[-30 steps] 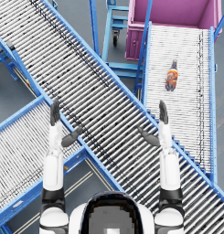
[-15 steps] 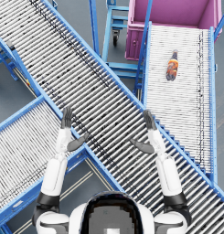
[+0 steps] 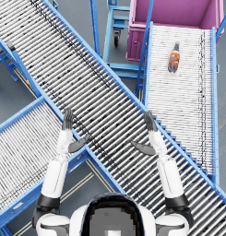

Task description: Pick up the oil and place it on the left assembly line, put the cola on the right, and keep Sprite still

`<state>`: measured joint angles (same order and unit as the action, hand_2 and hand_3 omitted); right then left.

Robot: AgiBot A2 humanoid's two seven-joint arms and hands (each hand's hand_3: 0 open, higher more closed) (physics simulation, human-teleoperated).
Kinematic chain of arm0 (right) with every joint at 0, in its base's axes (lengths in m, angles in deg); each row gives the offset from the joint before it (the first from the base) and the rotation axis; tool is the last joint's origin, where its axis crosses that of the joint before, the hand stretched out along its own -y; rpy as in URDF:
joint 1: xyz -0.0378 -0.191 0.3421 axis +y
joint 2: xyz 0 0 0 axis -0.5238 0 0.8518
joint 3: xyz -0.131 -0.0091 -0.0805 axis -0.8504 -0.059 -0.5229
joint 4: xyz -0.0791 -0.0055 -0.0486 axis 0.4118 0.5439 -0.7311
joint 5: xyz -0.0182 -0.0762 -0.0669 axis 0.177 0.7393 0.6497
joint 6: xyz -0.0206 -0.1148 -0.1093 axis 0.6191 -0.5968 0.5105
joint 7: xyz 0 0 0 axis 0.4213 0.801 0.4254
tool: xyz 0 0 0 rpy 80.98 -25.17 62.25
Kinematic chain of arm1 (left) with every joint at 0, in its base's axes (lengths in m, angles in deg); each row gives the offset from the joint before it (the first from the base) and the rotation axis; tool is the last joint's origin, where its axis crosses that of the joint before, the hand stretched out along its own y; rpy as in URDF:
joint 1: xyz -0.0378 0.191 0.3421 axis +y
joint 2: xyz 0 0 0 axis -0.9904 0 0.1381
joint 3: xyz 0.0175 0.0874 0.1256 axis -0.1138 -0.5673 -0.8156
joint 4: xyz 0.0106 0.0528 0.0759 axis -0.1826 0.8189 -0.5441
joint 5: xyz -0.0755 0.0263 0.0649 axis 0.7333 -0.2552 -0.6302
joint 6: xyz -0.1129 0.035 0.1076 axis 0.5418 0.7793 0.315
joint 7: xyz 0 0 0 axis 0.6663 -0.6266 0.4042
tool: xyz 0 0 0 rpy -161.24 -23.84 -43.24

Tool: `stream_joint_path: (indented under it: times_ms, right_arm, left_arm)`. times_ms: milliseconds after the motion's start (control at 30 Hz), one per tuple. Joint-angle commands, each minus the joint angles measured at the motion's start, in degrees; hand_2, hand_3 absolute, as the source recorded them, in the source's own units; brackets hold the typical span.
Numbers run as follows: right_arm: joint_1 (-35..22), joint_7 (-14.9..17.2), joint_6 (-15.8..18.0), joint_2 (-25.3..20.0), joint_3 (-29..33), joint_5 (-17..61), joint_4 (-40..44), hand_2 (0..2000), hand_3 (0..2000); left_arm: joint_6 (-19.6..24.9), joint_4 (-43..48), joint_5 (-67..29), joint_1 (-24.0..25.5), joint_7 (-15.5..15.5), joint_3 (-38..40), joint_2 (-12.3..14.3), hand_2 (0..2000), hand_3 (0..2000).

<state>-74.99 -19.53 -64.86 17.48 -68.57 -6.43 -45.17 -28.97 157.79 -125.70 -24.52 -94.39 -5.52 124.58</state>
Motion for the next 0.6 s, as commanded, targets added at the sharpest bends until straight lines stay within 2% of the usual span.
stream_joint_path:
  times_ms: [33, 600]
  right_arm:
    - [0.0, 0.0, 0.0, 0.0, 0.0, 0.0, 0.0, 0, 0]
    - [0.0, 0.0, 0.0, 0.0, 0.0, 0.0, 0.0, 0, 0]
  left_arm:
    - [0.0, 0.0, 0.0, 0.0, 0.0, 0.0, 0.0, 0, 0]
    - [0.0, 0.0, 0.0, 0.0, 0.0, 0.0, 0.0, 0, 0]
